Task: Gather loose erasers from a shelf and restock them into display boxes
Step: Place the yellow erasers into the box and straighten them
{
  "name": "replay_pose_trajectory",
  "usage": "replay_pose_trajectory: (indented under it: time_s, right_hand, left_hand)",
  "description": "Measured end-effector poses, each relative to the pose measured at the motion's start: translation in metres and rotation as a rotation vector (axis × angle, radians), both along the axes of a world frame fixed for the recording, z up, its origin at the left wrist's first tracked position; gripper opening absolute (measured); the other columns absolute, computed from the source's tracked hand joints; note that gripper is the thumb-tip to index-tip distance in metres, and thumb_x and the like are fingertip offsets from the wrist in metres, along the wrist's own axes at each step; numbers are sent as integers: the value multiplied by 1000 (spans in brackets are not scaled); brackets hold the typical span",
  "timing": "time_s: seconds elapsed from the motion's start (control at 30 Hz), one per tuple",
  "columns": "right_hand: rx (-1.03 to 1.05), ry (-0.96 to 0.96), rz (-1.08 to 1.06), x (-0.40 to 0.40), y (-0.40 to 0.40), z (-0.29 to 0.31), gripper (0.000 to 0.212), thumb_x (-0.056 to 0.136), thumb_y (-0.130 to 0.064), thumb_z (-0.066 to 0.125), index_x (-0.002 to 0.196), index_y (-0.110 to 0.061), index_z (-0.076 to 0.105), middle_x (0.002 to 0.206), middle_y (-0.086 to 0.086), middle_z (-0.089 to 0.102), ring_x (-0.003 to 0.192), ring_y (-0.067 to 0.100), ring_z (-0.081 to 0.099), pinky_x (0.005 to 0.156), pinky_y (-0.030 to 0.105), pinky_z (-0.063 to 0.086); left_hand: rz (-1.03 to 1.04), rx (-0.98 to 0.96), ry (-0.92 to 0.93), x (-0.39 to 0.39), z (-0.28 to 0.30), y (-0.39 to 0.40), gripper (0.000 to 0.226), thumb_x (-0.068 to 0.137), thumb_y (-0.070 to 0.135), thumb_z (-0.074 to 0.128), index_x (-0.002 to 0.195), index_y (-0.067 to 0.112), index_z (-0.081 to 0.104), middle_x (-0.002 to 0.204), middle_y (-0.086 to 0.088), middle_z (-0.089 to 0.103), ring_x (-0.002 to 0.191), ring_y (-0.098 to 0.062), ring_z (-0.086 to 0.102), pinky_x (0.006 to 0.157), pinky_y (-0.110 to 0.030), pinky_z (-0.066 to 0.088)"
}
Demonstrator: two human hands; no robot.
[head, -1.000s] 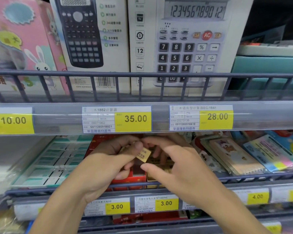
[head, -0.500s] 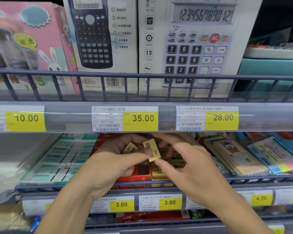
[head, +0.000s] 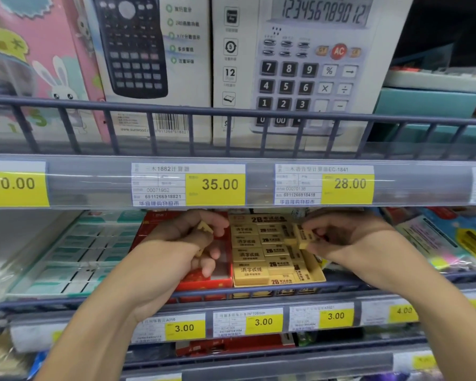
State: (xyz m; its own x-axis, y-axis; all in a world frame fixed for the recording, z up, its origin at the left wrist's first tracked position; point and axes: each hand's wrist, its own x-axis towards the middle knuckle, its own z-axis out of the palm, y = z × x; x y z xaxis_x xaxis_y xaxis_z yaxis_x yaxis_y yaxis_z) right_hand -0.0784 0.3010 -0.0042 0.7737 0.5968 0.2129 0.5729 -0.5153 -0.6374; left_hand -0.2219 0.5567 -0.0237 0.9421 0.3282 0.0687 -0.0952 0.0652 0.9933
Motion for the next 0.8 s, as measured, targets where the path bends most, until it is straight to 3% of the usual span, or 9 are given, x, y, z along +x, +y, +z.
replay_pose_trajectory:
  time_s: [0.1, 0.17, 0.23, 0.33, 0.43, 0.57, 0.67, 0.73, 0.8]
  right_hand:
    - [-164, -19, 37, 4, -1, -4, 28, 74, -51, 78, 99, -59, 68, 109, -37, 64, 99, -12, 61, 87, 11, 48]
    - [-190, -25, 60, 5, 3, -7, 23, 76, -51, 77, 98, -53, 70, 115, -39, 61, 110, -11, 57, 98, 17, 45]
    - [-217, -45, 76, 6, 7, -8, 19, 79, -48, 78, 95, -52, 70, 116, -38, 59, 113, -12, 54, 99, 14, 42]
    - [-251, -70, 77, 7, 10, -8, 19, 80, -48, 78, 96, -52, 68, 118, -37, 57, 113, -11, 53, 91, 3, 36]
    - [-301, -51, 46, 7, 15, -5, 20, 80, -48, 78, 95, -55, 66, 109, -33, 55, 101, -8, 54, 77, -6, 34]
    - [-287, -30, 28, 5, 18, -3, 21, 81, -45, 79, 97, -54, 68, 89, -25, 65, 82, -13, 57, 70, 1, 41]
    - [-313, -31, 14, -1, 16, -2, 25, 83, -50, 75, 105, -55, 65, 103, -25, 62, 87, -9, 60, 71, 7, 44]
    - [-290, -78, -19, -8, 15, -1, 33, 84, -56, 70, 115, -58, 60, 105, -29, 62, 87, -11, 60, 72, 8, 44]
    - [-200, -184, -31, -21, 19, 0, 34, 84, -60, 64, 116, -62, 54, 82, -28, 65, 71, -9, 59, 59, 7, 44]
  left_hand:
    - [-24, -18, -14, 0, 1, -2, 28, 103, -3, 53, 111, 12, 74, 98, -7, 79, 72, -20, 71, 60, -23, 57]
    - [-47, 33, -13, -1, 1, -2, 23, 102, 1, 55, 118, 12, 67, 106, -7, 80, 78, -20, 73, 63, -22, 57]
    - [-61, 78, -15, -2, 0, -2, 21, 101, 3, 56, 119, 10, 63, 110, -6, 80, 77, -19, 72, 64, -21, 57]
    - [-69, 67, -17, -3, 0, 0, 21, 92, 12, 66, 113, 10, 67, 112, -8, 79, 77, -20, 71, 67, -21, 57]
    - [-81, 85, -7, -5, 3, 0, 22, 79, 22, 75, 101, 22, 79, 103, -12, 79, 84, -23, 76, 75, -22, 60]
    - [-95, 37, -10, -6, 5, -3, 30, 68, 23, 80, 98, 24, 82, 101, -11, 79, 93, -27, 79, 79, -23, 62]
    - [-99, 1, -14, -7, 7, -6, 29, 67, 20, 81, 95, 20, 83, 103, -11, 79, 95, -30, 79, 77, -25, 63]
    - [-89, 22, -22, -8, 10, -7, 31, 62, 27, 83, 92, 22, 82, 96, -9, 79, 91, -23, 79, 76, -20, 60]
    - [-57, 68, -30, -8, 11, -7, 29, 60, 30, 83, 88, 24, 81, 91, -6, 78, 82, -13, 74, 70, -16, 56]
